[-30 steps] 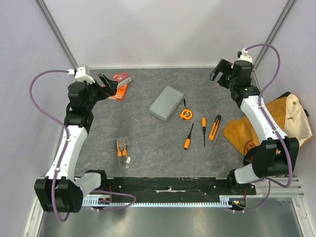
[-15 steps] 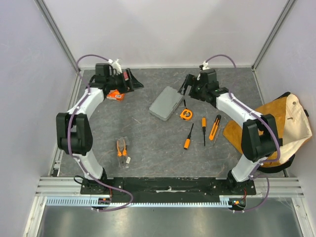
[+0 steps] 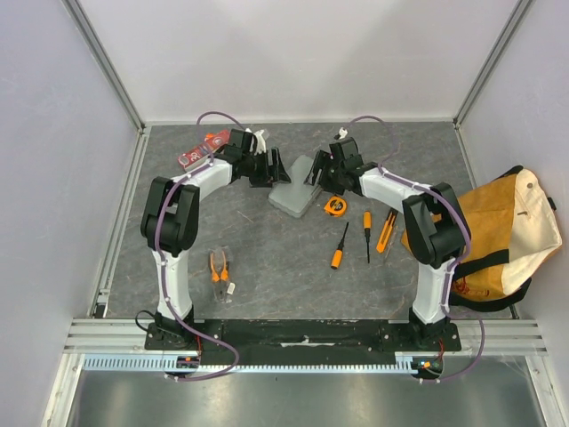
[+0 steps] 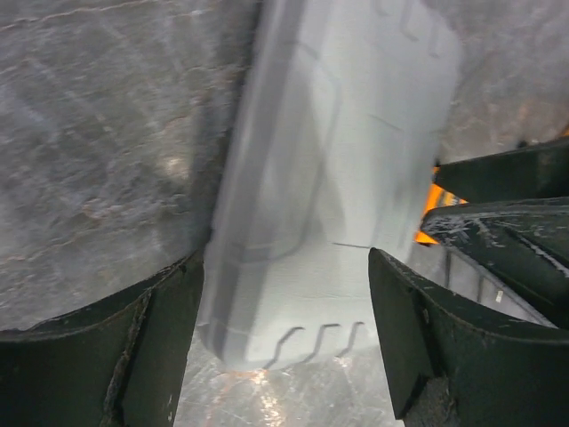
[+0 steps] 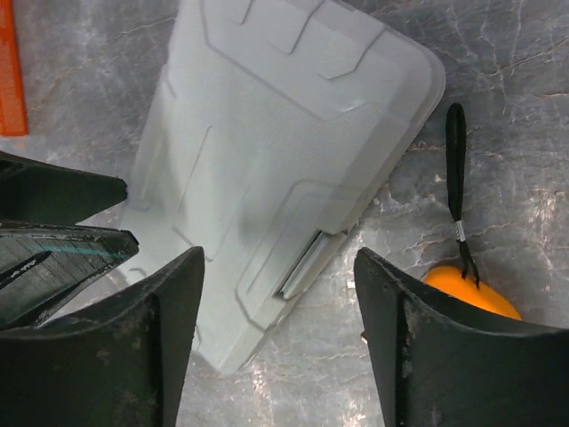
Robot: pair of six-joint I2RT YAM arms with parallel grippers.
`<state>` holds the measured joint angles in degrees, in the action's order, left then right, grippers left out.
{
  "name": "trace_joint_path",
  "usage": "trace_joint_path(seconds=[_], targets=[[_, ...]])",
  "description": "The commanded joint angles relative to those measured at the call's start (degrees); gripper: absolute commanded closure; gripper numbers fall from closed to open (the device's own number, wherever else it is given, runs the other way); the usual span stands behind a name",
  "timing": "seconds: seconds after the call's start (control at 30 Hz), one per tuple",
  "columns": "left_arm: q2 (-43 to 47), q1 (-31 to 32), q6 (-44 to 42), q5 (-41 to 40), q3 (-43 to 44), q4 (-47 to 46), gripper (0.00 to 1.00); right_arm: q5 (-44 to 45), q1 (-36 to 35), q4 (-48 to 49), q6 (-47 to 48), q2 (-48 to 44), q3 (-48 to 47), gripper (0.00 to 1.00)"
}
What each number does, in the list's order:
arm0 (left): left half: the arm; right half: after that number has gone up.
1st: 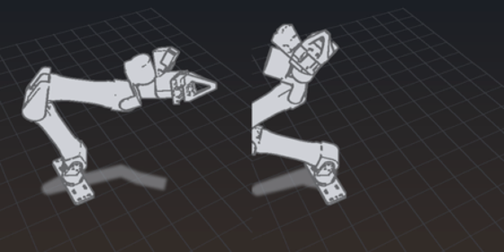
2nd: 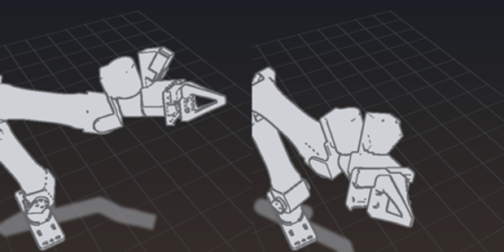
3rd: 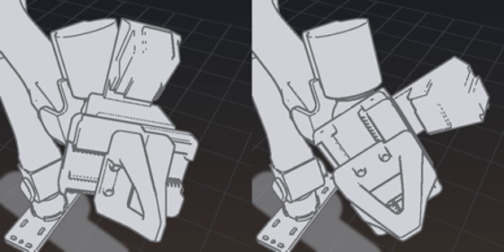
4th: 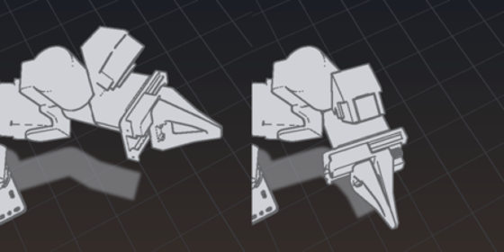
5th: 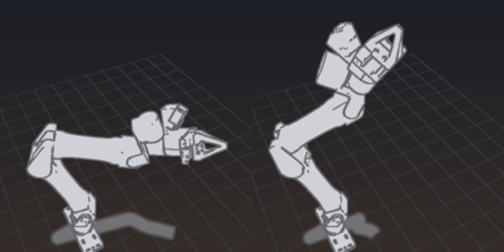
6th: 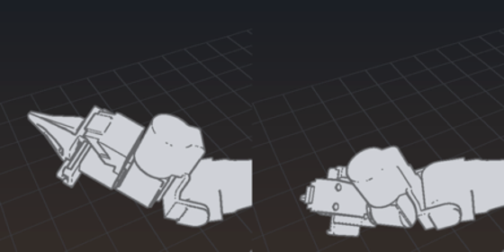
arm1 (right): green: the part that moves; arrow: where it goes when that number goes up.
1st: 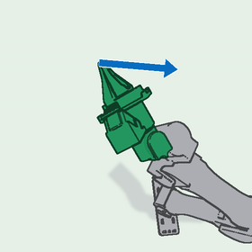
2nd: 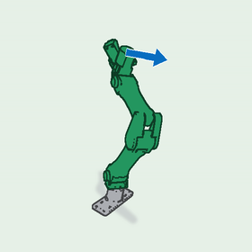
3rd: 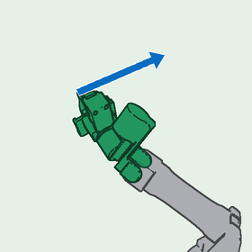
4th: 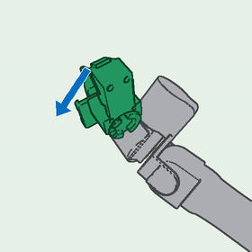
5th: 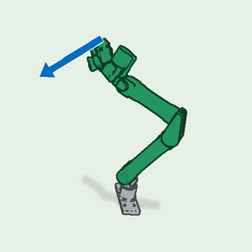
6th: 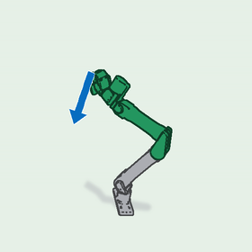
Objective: Pack the tool kit
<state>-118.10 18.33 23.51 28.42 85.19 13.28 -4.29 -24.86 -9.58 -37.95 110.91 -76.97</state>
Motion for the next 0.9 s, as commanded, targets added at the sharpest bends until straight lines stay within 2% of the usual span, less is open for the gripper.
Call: trace_joint_path(seconds=[0.0, 0.23, 0.4, 0.5, 0.63, 0.87], targets=[[-1.16, -0.31, -2.76, -6.89, 2.26, -0.36, 0.2, 1.57, -0.18, 1.41, -1.24, 2.37, -3.27, 0.27], [-2.13, -0.13, -4.26, -6.89, 0.34, 1.58, 0.2, -2.55, -0.98, 2.81, -0.1, 7.12, -5.56, 0.4], [0.76, -0.13, -2.77, -3.21, -5.02, -1.14, 0.31, -6.86, -2.03, 5.97, 2.09, 7.3, -3.72, 0.49], [3.75, -0.13, -0.66, -3.11, -9.94, -5.36, 0.36, -8.62, -3.17, 6.95, 4.02, 6.95, -2.14, 0.5], [7.53, -0.13, 1.18, -3.81, -14.95, -6.25, 0.4, -10.38, -4.75, 6.95, 6.4, 6.25, 0.32, 0.53], [19.38, -0.13, 6.54, -11.8, -31.81, -9.32, 0.43, -11.09, -6.6, 3.08, 8.07, 2.56, 4.54, 0.55]])
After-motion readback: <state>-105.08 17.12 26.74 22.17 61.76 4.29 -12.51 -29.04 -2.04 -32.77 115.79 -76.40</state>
